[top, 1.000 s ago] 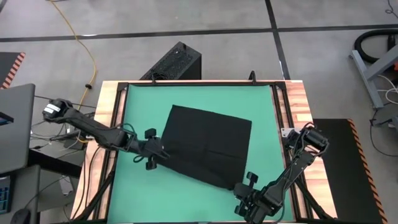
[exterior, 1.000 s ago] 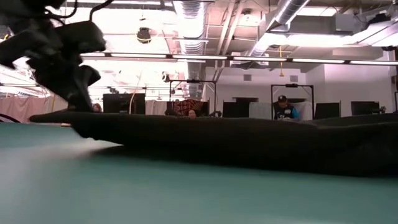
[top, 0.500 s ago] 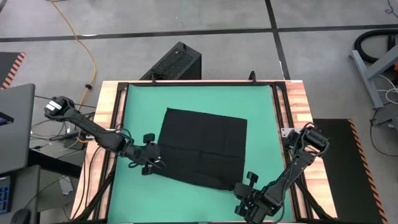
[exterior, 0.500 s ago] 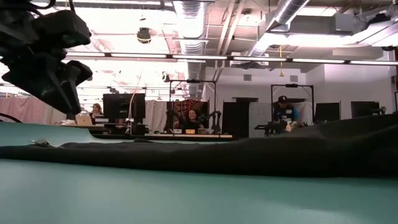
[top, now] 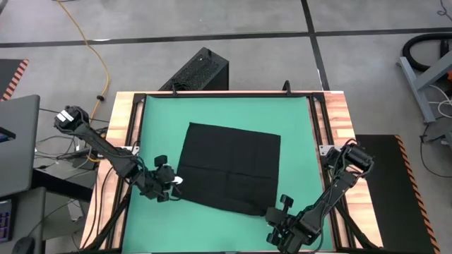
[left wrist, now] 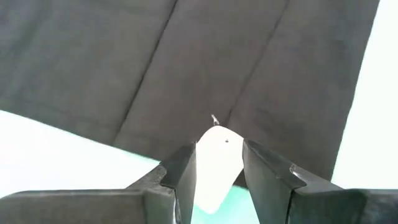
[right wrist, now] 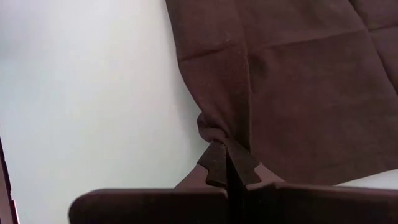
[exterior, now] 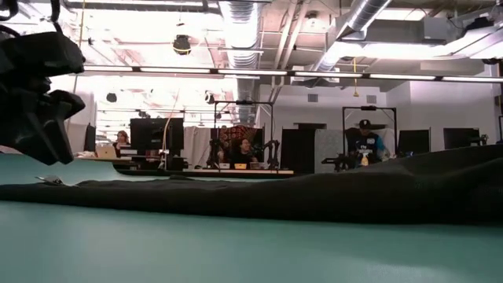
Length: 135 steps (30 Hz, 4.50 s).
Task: Roll towel
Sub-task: Roll the black towel
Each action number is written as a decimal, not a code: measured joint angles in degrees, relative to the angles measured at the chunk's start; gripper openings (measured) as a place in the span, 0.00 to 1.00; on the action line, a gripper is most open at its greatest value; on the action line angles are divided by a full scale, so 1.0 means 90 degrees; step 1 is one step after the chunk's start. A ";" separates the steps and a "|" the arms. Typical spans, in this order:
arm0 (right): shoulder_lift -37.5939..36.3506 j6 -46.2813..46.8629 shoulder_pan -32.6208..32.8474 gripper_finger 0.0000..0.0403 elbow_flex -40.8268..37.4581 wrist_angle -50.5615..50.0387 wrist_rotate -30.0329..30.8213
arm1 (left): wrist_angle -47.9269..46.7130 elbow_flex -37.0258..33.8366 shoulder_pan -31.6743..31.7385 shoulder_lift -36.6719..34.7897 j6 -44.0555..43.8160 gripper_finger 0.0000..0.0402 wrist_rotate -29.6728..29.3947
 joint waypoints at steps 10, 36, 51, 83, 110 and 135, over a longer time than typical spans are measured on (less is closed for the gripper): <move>0.0000 0.0002 0.0000 0.01 0.0000 0.0001 0.0002 | 0.0735 -0.0269 0.0006 0.0002 0.0026 0.29 -0.0016; 0.0000 0.0007 0.0000 0.01 0.0000 0.0043 0.0005 | 0.0512 0.0369 0.0002 0.1333 0.0008 0.02 0.0366; 0.0000 0.0005 0.0000 0.01 0.0000 0.0090 0.0306 | -0.0522 0.1398 -0.0067 0.1333 0.0088 0.00 -0.0071; -0.0010 0.0338 -0.1342 0.01 0.0950 -0.4131 0.1286 | -0.3421 0.2728 -0.0060 0.1333 0.0710 0.00 -0.4425; -0.0129 0.0002 -0.3284 0.01 0.1384 -0.5409 0.2037 | -0.2685 0.2594 0.2099 0.1331 0.2195 0.00 -0.5369; -0.0126 0.0341 -0.4516 0.01 0.0995 -0.5419 0.1634 | -0.0544 0.2596 0.3914 0.1345 0.4491 0.00 -0.3523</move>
